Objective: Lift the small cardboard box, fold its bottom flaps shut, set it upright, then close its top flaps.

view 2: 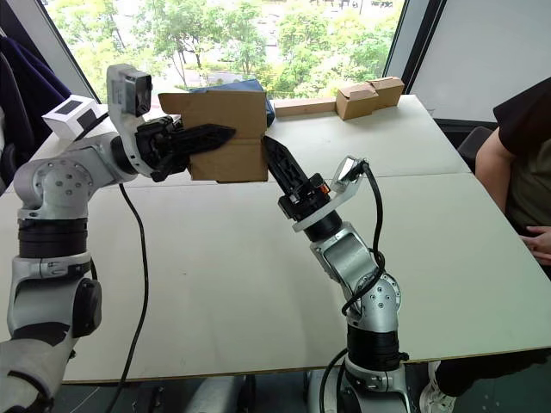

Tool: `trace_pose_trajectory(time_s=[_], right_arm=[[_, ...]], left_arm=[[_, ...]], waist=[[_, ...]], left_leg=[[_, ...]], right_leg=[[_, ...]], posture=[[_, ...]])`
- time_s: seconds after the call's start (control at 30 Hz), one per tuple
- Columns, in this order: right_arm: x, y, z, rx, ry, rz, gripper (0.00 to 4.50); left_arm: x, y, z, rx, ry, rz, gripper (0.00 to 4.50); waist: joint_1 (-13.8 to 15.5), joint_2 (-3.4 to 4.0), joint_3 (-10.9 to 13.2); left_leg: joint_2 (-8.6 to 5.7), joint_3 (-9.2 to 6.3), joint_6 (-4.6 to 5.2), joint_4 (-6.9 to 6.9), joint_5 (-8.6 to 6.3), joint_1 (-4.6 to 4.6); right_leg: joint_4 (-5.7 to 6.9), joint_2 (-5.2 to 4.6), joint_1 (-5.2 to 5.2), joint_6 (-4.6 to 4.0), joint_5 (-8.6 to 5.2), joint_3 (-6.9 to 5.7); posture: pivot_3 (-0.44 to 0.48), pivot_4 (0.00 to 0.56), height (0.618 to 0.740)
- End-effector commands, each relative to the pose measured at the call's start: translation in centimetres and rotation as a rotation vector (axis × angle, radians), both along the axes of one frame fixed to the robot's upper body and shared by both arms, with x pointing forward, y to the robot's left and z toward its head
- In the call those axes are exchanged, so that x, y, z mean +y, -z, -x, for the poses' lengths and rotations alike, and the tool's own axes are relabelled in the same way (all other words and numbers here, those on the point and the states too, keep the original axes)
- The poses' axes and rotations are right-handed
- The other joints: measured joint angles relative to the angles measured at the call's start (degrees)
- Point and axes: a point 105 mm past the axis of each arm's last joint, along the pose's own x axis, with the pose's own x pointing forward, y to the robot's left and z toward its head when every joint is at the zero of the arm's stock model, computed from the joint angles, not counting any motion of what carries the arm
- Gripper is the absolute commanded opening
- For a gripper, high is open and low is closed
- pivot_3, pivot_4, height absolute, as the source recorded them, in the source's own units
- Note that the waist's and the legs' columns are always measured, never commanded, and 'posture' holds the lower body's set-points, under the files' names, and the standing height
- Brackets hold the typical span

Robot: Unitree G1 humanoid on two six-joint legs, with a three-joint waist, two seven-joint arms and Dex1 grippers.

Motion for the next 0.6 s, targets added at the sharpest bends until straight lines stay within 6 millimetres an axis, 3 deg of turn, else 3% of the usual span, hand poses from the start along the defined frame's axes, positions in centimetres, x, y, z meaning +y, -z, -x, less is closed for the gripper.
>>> trace_pose_trajectory(time_s=[0.03,0.37,0.6], right_arm=[[1.2,-1.4,1.6,-0.089,-0.065,0.028,1.51],[-3.1,-0.5,1.4,-0.116,0.063,0.107,1.51],[-4.2,-0.1,0.8,-0.093,0.11,0.109,1.51]], left_arm=[[-0.1,-1.2,0.4,-0.052,0.008,0.013,0.0],[1.0,-1.5,0.5,-0.044,0.006,0.017,0.0],[0.9,-1.3,0.9,-0.022,0.031,0.02,0.0]], waist=[[0.01,0.0,0.0],[0.02,0.0,0.0],[0.01,0.0,0.0]], left_leg=[[0.0,0.0,0.0,0.0,0.0,0.0],[0.0,0.0,0.01,0.0,0.0,0.0],[0.0,0.01,0.01,0.0,0.0,0.0]], right_leg=[[0.0,0.0,0.0,0.0,0.0,0.0],[0.0,0.01,0.01,0.0,0.0,0.0],[-0.01,0.01,0.01,0.0,0.0,0.0]], posture=[[0.0,0.15,0.737],[0.0,0.15,0.737],[0.0,0.15,0.737]])
